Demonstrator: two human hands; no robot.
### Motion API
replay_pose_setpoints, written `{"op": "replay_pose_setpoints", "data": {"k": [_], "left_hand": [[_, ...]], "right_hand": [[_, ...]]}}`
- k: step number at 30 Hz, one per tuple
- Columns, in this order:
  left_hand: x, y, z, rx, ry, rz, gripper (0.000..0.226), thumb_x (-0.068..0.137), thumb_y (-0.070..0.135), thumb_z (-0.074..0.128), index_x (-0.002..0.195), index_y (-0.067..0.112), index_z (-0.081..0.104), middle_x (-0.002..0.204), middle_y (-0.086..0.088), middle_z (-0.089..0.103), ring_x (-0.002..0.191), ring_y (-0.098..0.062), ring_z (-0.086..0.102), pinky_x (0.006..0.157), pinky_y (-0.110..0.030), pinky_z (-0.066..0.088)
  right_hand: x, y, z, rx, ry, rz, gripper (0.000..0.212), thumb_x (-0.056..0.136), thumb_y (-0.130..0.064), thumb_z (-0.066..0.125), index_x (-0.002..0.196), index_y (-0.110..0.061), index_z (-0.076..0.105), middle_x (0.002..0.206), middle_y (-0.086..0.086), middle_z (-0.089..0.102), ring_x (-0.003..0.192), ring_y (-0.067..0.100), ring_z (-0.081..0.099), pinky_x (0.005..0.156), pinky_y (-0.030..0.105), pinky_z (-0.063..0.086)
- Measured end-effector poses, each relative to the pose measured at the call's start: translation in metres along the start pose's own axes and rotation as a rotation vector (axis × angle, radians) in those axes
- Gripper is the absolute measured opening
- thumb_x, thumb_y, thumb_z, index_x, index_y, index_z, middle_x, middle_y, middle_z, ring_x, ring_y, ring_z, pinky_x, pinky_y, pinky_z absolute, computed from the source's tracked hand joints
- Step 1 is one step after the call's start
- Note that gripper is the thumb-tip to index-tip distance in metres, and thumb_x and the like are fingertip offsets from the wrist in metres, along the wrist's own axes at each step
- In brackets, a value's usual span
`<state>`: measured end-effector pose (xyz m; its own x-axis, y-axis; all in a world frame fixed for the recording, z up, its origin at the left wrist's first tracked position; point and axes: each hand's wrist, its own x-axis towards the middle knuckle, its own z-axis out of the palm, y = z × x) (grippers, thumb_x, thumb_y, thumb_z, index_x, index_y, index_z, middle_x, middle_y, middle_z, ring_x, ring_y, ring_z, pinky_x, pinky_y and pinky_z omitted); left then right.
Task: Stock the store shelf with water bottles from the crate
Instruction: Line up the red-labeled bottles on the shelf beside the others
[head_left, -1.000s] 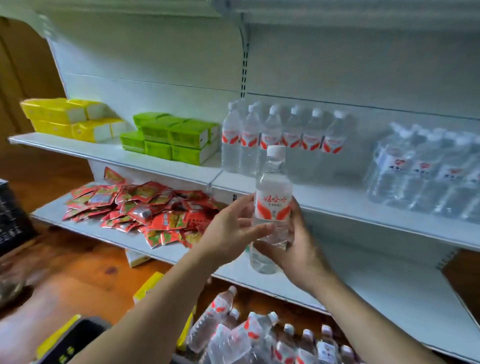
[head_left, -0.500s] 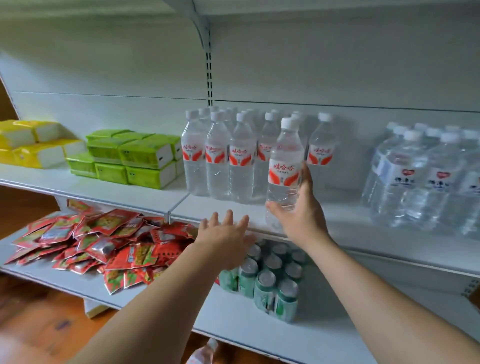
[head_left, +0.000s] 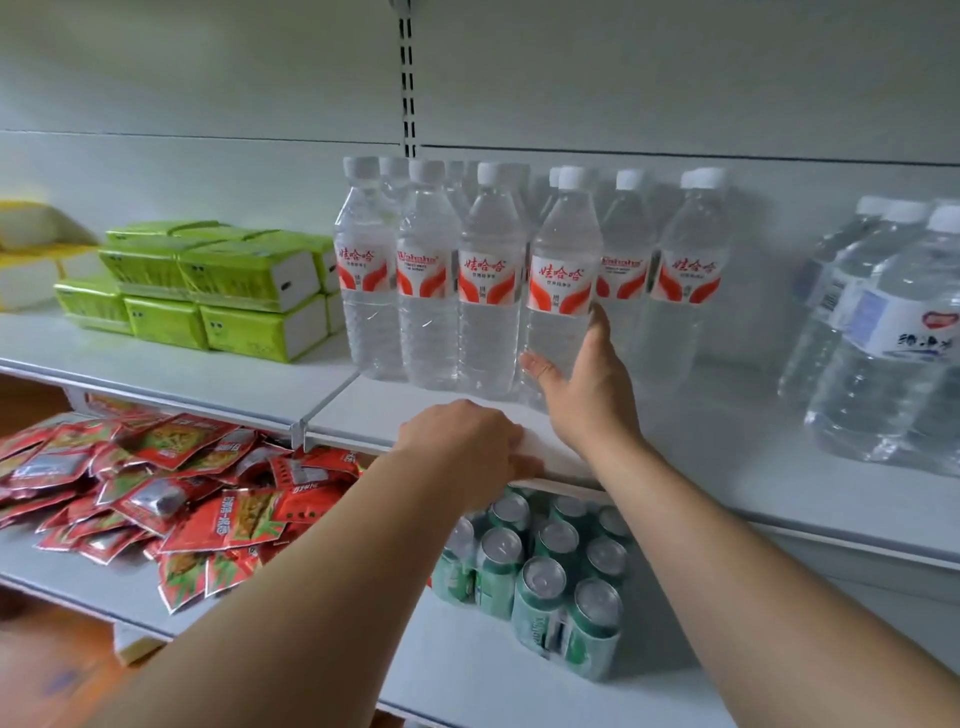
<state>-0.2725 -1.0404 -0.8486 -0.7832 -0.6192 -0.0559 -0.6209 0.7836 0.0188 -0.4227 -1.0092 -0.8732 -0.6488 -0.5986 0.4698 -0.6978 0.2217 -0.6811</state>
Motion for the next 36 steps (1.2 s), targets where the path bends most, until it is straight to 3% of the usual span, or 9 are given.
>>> {"op": "replay_pose_setpoints", "data": {"k": [6,11,15,18,21,24,29,31,36], "left_hand": [[-0.001,-0.001,-0.001,-0.026,0.019,-0.009,0.061,0.090,0.072,0.045,0.137,0.034,0.055,0.128,-0.005,0.062,0.115,-0.029,0.057,0.088,-0.038,0.047],[0.001,-0.002,0.002,-0.033,0.016,-0.004,0.061,0.091,0.071,0.044,0.139,0.033,0.053,0.130,-0.004,0.061,0.118,-0.029,0.056,0.097,-0.043,0.049],[0.001,-0.004,0.003,-0.048,0.010,-0.007,0.062,0.091,0.072,0.044,0.139,0.033,0.053,0.131,-0.004,0.061,0.119,-0.030,0.055,0.100,-0.048,0.048],[-0.005,-0.001,0.002,-0.060,0.021,-0.039,0.060,0.090,0.072,0.046,0.133,0.031,0.057,0.127,-0.002,0.063,0.115,-0.029,0.056,0.098,-0.046,0.048],[-0.027,-0.008,0.000,-0.277,0.077,-0.084,0.051,0.092,0.057,0.055,0.136,0.032,0.057,0.130,-0.001,0.063,0.117,-0.025,0.057,0.100,-0.038,0.048],[-0.069,-0.029,0.009,-0.592,0.306,-0.141,0.045,0.093,0.039,0.060,0.137,0.033,0.056,0.133,0.002,0.064,0.116,-0.018,0.060,0.100,-0.032,0.047],[-0.167,-0.067,0.054,-0.769,0.597,-0.249,0.021,0.089,0.028,0.065,0.109,0.025,0.070,0.093,0.012,0.069,0.091,-0.012,0.064,0.079,-0.028,0.049],[-0.211,-0.086,0.077,-0.774,0.630,-0.307,0.013,0.088,0.029,0.065,0.098,0.024,0.070,0.084,0.012,0.067,0.084,-0.011,0.063,0.076,-0.032,0.050],[-0.339,-0.143,0.141,-0.761,0.573,-0.559,0.009,0.087,0.026,0.060,0.090,0.023,0.067,0.082,0.006,0.071,0.079,-0.017,0.064,0.071,-0.035,0.051]], "right_hand": [[0.000,-0.003,0.005,-0.173,0.047,0.005,0.077,0.094,-0.052,0.057,0.150,-0.009,0.027,0.146,0.013,0.046,0.128,0.031,0.052,0.092,0.035,0.046],[-0.001,-0.005,0.006,-0.225,0.011,0.012,0.081,0.097,-0.054,0.051,0.154,-0.007,0.019,0.153,0.015,0.041,0.131,0.032,0.050,0.095,0.037,0.047],[-0.003,-0.005,0.004,-0.253,-0.025,0.070,0.069,0.098,-0.050,0.051,0.147,-0.005,0.030,0.143,0.017,0.051,0.123,0.033,0.056,0.089,0.038,0.049],[-0.025,-0.008,-0.004,-0.304,-0.036,0.063,0.066,0.101,-0.040,0.052,0.150,-0.004,0.028,0.143,0.017,0.046,0.124,0.032,0.053,0.092,0.037,0.047],[-0.064,-0.014,-0.016,-0.296,-0.031,-0.036,0.062,0.102,-0.036,0.050,0.151,-0.005,0.030,0.145,0.015,0.042,0.124,0.030,0.050,0.094,0.034,0.045],[-0.100,-0.023,-0.024,-0.211,-0.082,-0.160,0.052,0.102,-0.033,0.050,0.147,-0.008,0.041,0.143,0.010,0.046,0.125,0.026,0.050,0.096,0.033,0.043],[-0.171,-0.061,-0.002,-0.099,-0.113,-0.476,0.036,0.095,-0.021,0.057,0.125,-0.002,0.062,0.121,0.014,0.061,0.111,0.029,0.057,0.094,0.037,0.045],[-0.213,-0.088,0.016,-0.063,-0.166,-0.554,0.034,0.091,-0.018,0.059,0.119,-0.001,0.064,0.116,0.015,0.062,0.107,0.030,0.058,0.092,0.037,0.045],[-0.329,-0.142,0.059,-0.002,-0.373,-0.724,0.032,0.089,-0.017,0.056,0.114,-0.001,0.065,0.109,0.016,0.062,0.098,0.035,0.061,0.086,0.038,0.046]]}}
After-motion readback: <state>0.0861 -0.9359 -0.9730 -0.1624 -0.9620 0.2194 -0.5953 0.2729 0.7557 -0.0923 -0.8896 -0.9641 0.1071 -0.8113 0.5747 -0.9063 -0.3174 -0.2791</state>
